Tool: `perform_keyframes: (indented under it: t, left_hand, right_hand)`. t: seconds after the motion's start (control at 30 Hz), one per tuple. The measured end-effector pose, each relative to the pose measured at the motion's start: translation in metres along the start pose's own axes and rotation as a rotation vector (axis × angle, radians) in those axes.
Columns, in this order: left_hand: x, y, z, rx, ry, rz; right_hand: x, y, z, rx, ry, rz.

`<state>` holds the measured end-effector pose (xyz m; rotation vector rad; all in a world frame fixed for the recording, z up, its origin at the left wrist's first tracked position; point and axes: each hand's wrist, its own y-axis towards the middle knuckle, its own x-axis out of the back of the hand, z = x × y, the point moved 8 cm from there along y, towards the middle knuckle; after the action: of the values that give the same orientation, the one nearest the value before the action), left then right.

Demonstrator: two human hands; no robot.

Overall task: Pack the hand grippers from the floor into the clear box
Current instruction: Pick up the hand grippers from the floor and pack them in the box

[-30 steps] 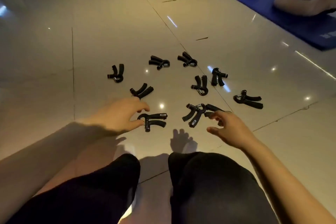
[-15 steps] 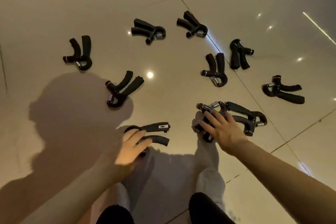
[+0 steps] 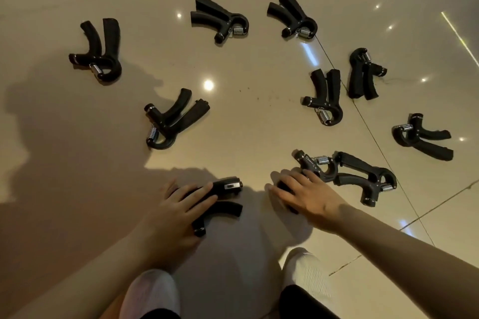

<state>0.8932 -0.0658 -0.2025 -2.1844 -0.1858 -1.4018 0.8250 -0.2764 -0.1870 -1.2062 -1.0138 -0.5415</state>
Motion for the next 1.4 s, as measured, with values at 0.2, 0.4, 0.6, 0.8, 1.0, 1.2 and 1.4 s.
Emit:
perform_keyframes:
  t: [0.2, 0.4, 0.6, 0.8, 1.0, 1.2, 1.4]
  left_hand:
    - [-0.008, -0.012, -0.001, 0.036, 0.028, -0.084]
    - [-0.004, -0.008, -0.003, -0.035, 0.134, -0.041]
    - [0.004, 0.025, -0.027, -0.309, 0.332, 0.112]
    - [-0.007, 0.037, -0.045, -0.314, 0.318, 0.345]
    - [-0.004, 0.039, -0.043, -0.322, 0.341, 0.302]
    - [-0.02, 0.045, -0.038, -0.321, 0.431, 0.261]
    - [-0.008, 0.038, -0.035, -0.292, 0.326, 0.17]
  right_hand:
    - [0.05, 0.01, 0.019, -0.051, 0.468, -0.212]
    - [0.085, -0.021, 0.003, -0.209, 0.809, -0.339]
    - [0.073, -0.042, -0.011, -0.452, 0.886, -0.335]
    - [0.068, -0.06, -0.006, -0.523, 0.809, -0.3]
    - [0.057, -0.074, -0.004, -0.598, 0.858, -0.343]
    - [0.056, -0.075, 0.008, -0.661, 0.925, -0.411]
    - [0.063, -0.075, 0.024, -0.634, 0.895, -0.455]
